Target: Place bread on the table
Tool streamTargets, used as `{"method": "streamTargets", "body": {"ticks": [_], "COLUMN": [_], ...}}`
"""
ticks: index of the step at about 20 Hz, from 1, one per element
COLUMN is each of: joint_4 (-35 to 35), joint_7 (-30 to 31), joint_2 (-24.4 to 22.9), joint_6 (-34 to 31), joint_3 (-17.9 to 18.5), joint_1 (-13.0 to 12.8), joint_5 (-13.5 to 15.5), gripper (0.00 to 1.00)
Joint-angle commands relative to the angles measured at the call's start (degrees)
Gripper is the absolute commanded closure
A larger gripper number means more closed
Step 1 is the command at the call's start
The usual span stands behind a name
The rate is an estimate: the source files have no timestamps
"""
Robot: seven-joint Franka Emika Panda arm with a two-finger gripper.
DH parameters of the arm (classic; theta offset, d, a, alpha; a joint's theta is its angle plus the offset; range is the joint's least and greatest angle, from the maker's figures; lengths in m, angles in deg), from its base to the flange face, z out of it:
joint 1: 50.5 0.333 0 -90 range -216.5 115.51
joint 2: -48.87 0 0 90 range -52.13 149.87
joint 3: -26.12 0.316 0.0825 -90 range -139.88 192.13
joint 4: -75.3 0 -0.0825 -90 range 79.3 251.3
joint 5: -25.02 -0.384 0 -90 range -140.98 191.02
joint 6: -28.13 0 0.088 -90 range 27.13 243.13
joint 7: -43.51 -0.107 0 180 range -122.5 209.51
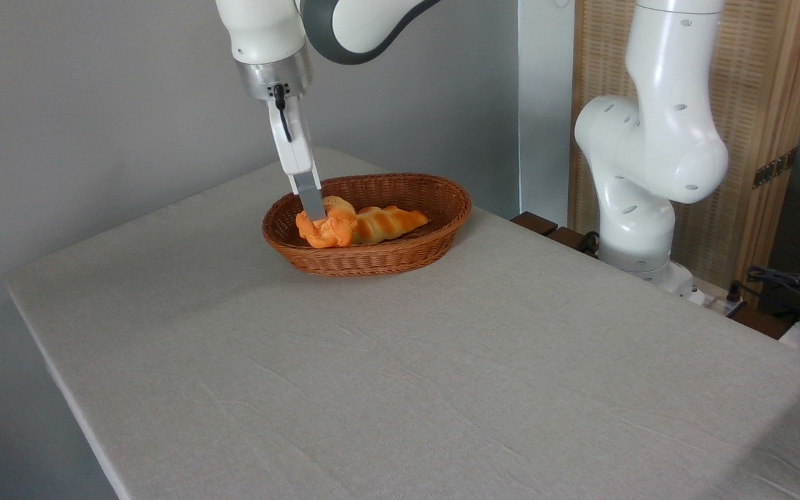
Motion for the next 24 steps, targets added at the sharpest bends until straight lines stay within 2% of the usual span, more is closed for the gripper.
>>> {"method": "streamTargets", "body": {"ticks": [1, 5, 14, 17, 20, 21, 22, 24], "joint_4": [-1.02, -1.03, -1.20, -3.75, -6.11, -6.73, -7.52, -9.02], "joint_7": [-1.42, -1.42, -1.24, -1.16, -1.16, -1.68, -2.38, -3.26], "joint_2": [0.15, 0.15, -0.20, -0.20, 0.06, 0.06, 0.06, 0.32], "joint_6": [-0.81, -0.89, -0.89, -1.42, -1.34, -1.25, -0.64, -0.37], "joint_3": [0.73, 0.73, 0.82, 3.10, 3.45, 3.98, 5.38, 5.92], "joint_1": [0.15, 0.15, 0.15, 0.15, 0.15, 0.15, 0.15, 0.15], "joint_5": [0.49, 0.40, 0.58, 0.75, 0.14, -0.56, -2.92, -8.19], "gripper": [0.73, 0.87, 0.89, 0.91, 0.91, 0.90, 0.90, 0.90]}}
